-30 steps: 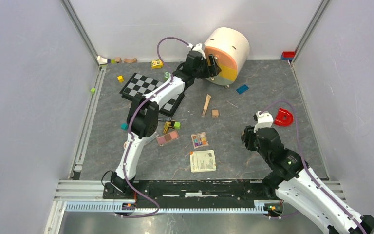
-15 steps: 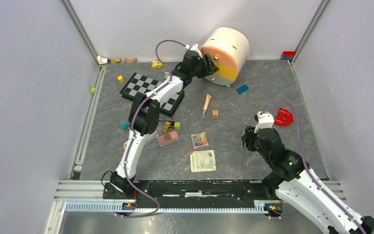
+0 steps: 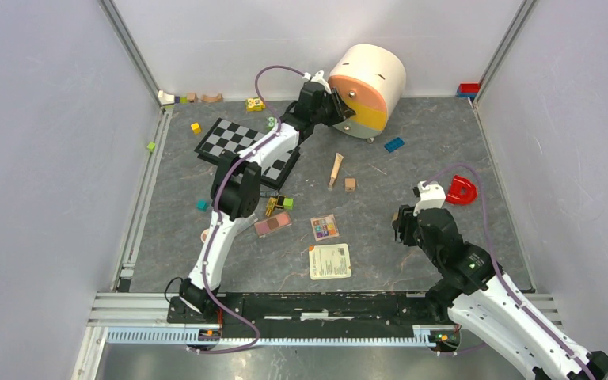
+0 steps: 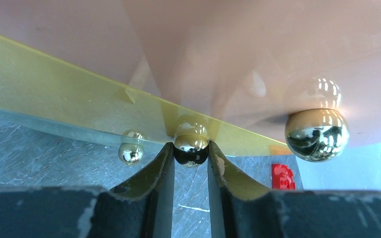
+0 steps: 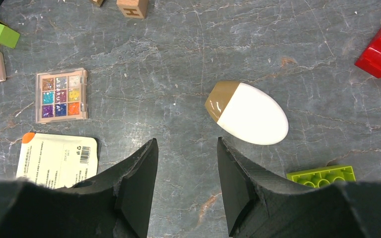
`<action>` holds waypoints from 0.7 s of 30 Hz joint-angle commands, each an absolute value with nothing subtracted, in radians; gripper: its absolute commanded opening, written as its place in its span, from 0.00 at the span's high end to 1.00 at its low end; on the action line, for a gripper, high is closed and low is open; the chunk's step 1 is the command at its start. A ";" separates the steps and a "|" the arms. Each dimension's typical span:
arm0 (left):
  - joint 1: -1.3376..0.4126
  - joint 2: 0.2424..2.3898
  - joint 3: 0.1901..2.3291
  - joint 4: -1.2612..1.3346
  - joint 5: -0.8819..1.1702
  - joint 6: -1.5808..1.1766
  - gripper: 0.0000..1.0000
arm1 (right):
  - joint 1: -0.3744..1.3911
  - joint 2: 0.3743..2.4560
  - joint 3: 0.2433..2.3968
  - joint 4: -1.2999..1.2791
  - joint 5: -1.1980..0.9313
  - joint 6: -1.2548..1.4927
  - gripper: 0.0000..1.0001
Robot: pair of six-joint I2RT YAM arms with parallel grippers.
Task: Organize the makeup
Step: Open the drawer in the storage box.
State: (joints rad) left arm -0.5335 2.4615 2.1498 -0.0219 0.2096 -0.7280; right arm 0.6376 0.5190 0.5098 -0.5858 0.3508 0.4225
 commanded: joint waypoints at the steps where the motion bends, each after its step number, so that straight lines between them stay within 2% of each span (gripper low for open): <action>1: -0.532 2.447 2.167 0.048 0.223 -0.752 0.73 | 0.641 0.520 0.510 -0.571 0.365 0.430 0.46; 7: -0.529 2.374 2.041 0.085 0.240 -0.715 0.80 | 0.640 0.525 0.512 -0.572 0.361 0.428 0.46; 21: -0.529 2.160 1.674 0.209 0.238 -0.676 0.83 | 0.641 0.539 0.510 -0.560 0.349 0.426 0.46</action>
State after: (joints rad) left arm -0.5316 2.2498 1.7454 0.1940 0.2214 -0.7250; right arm 0.6376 0.5358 0.5091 -0.5850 0.3489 0.4221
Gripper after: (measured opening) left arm 0.336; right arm 0.538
